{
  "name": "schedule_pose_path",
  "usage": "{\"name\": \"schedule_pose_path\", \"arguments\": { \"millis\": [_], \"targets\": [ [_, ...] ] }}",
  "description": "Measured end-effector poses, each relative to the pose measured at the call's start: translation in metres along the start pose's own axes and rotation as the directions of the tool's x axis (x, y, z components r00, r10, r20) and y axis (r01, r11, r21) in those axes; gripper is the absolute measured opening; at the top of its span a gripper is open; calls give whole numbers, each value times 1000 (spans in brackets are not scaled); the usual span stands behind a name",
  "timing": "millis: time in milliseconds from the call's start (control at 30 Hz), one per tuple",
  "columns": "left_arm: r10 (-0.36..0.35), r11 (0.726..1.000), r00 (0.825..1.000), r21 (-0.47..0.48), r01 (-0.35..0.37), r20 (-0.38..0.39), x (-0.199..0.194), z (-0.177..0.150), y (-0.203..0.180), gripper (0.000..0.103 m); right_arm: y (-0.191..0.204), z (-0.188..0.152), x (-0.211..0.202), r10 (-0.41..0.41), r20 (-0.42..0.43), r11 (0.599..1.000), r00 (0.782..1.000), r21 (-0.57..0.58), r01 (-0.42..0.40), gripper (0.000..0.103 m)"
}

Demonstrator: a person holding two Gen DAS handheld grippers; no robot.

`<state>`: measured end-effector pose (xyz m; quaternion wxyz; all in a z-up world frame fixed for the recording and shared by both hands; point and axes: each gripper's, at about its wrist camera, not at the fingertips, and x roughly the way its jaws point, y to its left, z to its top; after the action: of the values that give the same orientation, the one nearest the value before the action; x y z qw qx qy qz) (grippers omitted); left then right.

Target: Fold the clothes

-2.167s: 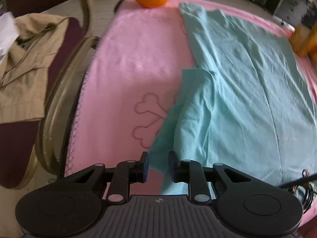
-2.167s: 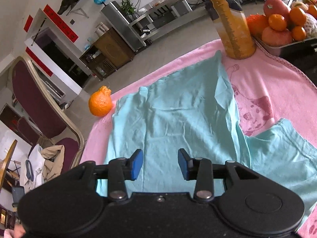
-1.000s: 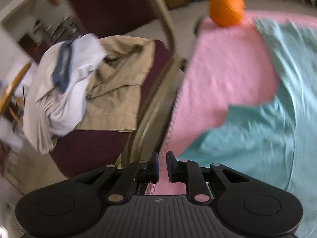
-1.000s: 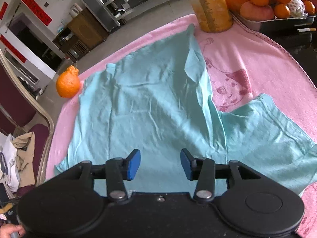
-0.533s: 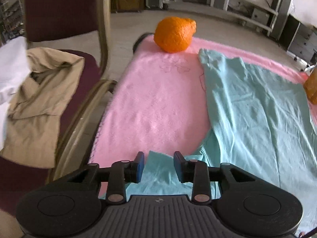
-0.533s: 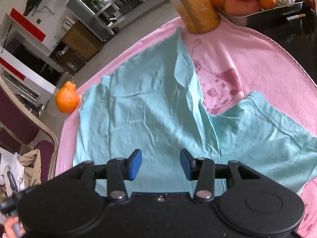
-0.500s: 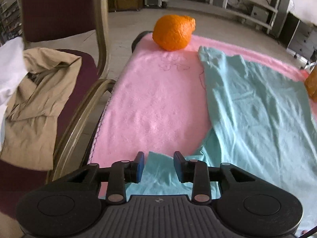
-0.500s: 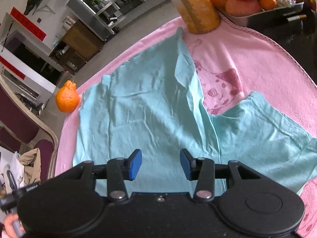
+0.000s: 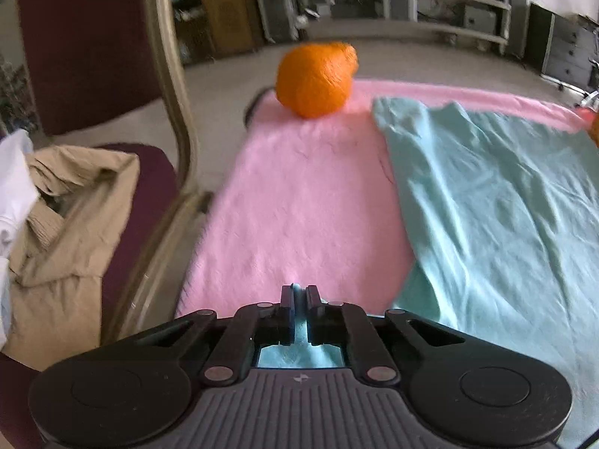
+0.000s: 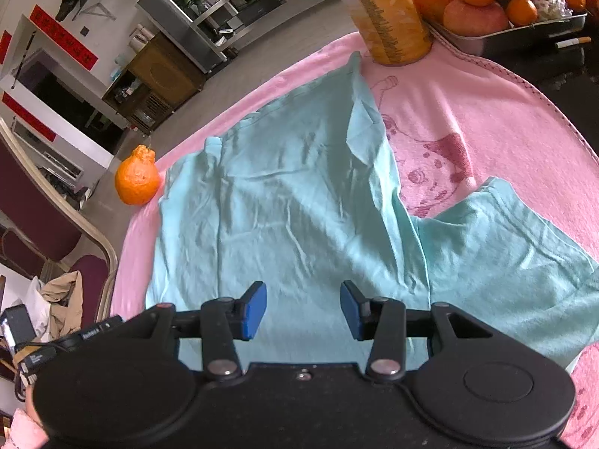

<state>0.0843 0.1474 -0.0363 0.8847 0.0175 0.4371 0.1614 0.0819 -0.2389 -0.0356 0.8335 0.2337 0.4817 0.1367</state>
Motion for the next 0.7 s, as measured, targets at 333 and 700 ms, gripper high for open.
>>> {"name": "schedule_pose_path", "arguments": {
  "millis": [333, 700],
  "targets": [
    [102, 985, 992, -131, -110, -70, -27, -10, 15, 29, -12, 7, -11, -13, 53, 999, 999, 42, 10, 44],
    [2, 999, 982, -37, -9, -191, -32, -61, -7, 21, -90, 8, -15, 47, -33, 953, 998, 302, -35, 21]
  ]
}}
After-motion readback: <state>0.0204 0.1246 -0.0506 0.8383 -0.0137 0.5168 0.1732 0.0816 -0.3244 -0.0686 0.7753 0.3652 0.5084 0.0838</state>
